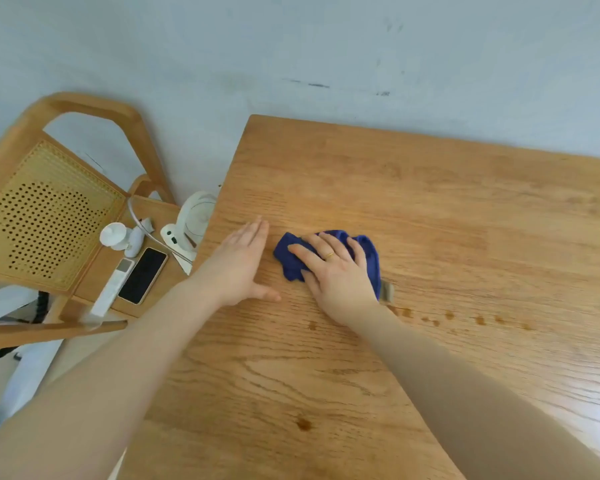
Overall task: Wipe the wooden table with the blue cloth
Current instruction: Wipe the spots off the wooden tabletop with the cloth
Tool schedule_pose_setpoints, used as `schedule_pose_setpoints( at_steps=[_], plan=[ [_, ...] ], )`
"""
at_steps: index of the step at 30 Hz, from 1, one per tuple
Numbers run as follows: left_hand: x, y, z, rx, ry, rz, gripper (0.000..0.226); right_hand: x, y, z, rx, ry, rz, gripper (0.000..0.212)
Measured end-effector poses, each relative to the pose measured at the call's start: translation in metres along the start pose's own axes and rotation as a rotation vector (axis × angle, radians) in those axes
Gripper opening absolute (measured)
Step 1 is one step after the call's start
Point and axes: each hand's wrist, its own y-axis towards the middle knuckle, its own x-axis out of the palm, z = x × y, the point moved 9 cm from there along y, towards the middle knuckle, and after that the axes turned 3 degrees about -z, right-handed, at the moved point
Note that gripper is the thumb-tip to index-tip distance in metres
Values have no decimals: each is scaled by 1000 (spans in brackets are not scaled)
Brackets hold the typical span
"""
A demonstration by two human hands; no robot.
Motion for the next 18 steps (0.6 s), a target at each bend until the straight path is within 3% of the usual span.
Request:
schedule_pose_setpoints(
  at_steps=[7, 13, 18],
  plan=[
    [22, -13, -64, -72, 12, -15, 126, 5, 82, 4, 292, -68, 15, 51],
    [22, -28, -83, -91, -106, 106, 129, 47, 61, -102, 16, -57, -76, 54],
    [20, -30, -91, -70, -210, 181, 127, 38, 86, -87, -7, -12, -4, 47]
  ],
)
